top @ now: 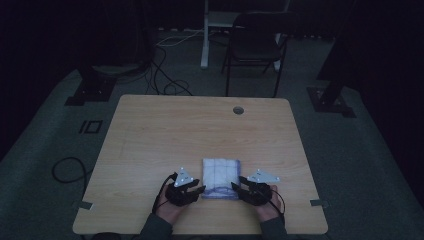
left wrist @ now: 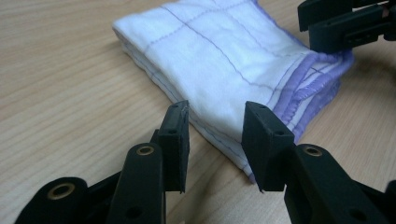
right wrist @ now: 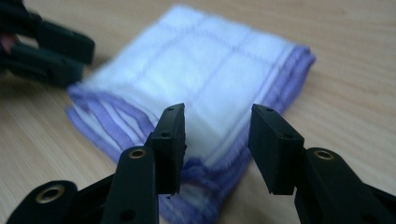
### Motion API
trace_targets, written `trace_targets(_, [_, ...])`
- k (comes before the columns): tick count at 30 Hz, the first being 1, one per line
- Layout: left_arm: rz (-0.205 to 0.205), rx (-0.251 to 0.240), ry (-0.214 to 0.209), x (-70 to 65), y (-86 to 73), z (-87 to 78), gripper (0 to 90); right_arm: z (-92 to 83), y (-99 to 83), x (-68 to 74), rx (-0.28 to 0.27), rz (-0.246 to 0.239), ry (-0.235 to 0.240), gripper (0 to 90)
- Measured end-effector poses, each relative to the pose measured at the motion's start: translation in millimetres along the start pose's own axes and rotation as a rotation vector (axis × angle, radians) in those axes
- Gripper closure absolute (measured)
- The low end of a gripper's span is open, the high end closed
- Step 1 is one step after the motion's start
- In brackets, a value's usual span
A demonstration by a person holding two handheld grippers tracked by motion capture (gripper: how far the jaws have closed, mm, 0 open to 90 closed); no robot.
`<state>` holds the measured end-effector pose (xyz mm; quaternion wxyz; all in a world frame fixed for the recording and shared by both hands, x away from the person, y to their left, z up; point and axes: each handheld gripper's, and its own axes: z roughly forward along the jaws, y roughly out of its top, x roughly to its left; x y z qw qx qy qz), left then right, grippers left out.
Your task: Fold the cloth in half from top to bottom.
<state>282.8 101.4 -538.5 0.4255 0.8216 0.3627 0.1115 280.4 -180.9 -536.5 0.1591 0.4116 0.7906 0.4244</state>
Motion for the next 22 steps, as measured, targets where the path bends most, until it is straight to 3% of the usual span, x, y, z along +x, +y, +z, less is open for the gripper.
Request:
trace_targets(2, [-0.004, -0.002, 0.003, 0.5, -0.2, -0.5, 62.0, -1.2, -3.0, 1.0, 0.032, -0.041, -0.024, 56.2])
trace_targets(5, [-0.009, -0.010, 0.012, 2.9, 0.4, -2.7, 61.9, -5.1, -4.5, -1.8, 0.029, -0.033, -0.038, 55.5])
trace_targets(7, [-0.016, -0.018, 0.023, 5.7, 0.8, -4.8, 61.9, -9.5, -4.0, -7.2, 0.005, -0.013, -0.063, 55.5])
trace_targets(11, [-0.040, -0.026, 0.040, 13.4, 0.4, -7.5, 61.8, -19.9, -3.9, -30.7, -0.057, 0.077, -0.140, 56.0])
trace_targets(14, [-0.052, -0.023, 0.047, 17.2, -0.7, -7.4, 61.8, -21.6, -4.5, -49.8, -0.062, 0.126, -0.204, 56.2])
trace_targets(16, [-0.056, -0.023, 0.049, 18.7, -1.1, -7.2, 61.8, -23.1, -4.6, -57.9, -0.077, 0.156, -0.220, 56.2])
trace_targets(22, [-0.073, -0.025, 0.059, 22.6, -1.8, -6.9, 61.8, -22.9, -4.2, -62.9, -0.079, 0.160, -0.234, 55.8])
